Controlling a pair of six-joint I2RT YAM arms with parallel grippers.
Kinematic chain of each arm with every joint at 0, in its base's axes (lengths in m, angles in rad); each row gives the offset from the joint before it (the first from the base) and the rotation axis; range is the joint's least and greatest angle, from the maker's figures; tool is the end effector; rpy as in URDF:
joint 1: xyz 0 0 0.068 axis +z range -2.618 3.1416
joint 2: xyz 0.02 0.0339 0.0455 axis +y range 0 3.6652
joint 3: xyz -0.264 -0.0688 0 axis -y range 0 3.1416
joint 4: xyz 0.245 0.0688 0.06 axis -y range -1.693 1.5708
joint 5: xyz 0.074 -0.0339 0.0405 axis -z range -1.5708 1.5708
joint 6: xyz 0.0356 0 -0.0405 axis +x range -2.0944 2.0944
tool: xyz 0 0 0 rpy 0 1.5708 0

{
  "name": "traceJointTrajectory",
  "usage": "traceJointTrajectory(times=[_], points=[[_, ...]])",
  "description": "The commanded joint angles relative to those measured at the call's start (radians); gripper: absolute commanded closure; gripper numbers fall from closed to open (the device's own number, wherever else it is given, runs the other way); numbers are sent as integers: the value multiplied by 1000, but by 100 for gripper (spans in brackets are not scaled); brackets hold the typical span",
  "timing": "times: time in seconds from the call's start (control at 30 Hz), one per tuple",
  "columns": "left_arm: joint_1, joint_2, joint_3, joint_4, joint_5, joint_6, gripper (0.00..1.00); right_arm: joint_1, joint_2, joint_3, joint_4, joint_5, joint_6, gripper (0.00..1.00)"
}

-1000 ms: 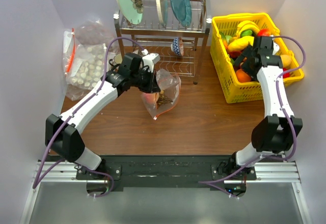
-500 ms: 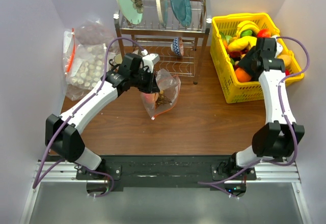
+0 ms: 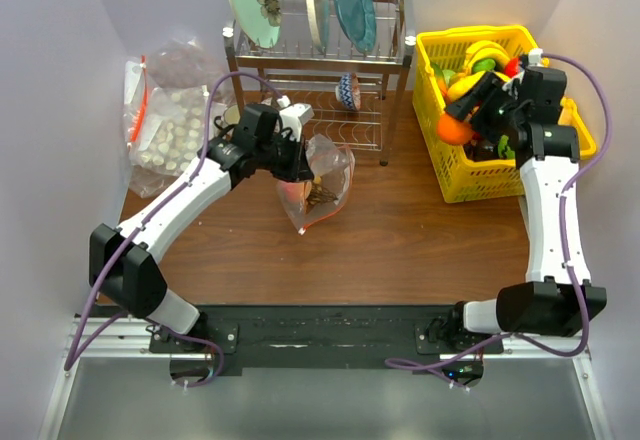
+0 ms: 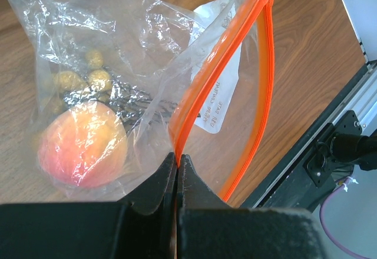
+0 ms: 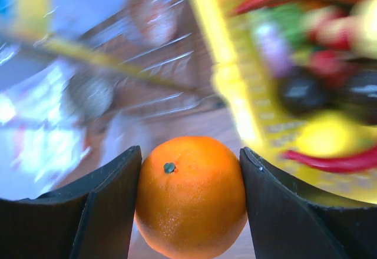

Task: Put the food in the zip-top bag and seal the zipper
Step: Pick up the fake fruit from the bin, then place the fake fruit in the zipper food storage bag.

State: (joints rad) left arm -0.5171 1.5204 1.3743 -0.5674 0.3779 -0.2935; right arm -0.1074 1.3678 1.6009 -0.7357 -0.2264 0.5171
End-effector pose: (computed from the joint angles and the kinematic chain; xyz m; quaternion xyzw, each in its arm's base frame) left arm 0.2880 -0.1789 0.3308 0.1772 0.8791 -0.3180 0.3078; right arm 0.2857 -0.0228 0.4347 0.2080 0.8315 0.1981 0.4755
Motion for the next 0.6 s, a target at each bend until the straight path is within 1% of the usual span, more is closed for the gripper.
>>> traceJointTrajectory(times=[0.0,0.03,0.07,0.13,0.27,0.37,0.57], points=[[6,6,60,9,10,13,100,55,7,-54,105,-318,40,57],[6,9,63,9,16,11,100,76,7,-67,114,-321,46,57],[6,15,66,8,19,10,100,128,10,-78,136,-320,50,57],[6,23,80,6,30,5,100,176,17,-107,156,-318,69,57],[6,47,109,8,58,-9,100,291,37,-186,316,-390,184,57],[6,79,143,-5,79,-24,100,365,53,-206,369,-384,205,57],[6,121,200,-25,110,-53,100,455,86,-222,436,-366,207,57]])
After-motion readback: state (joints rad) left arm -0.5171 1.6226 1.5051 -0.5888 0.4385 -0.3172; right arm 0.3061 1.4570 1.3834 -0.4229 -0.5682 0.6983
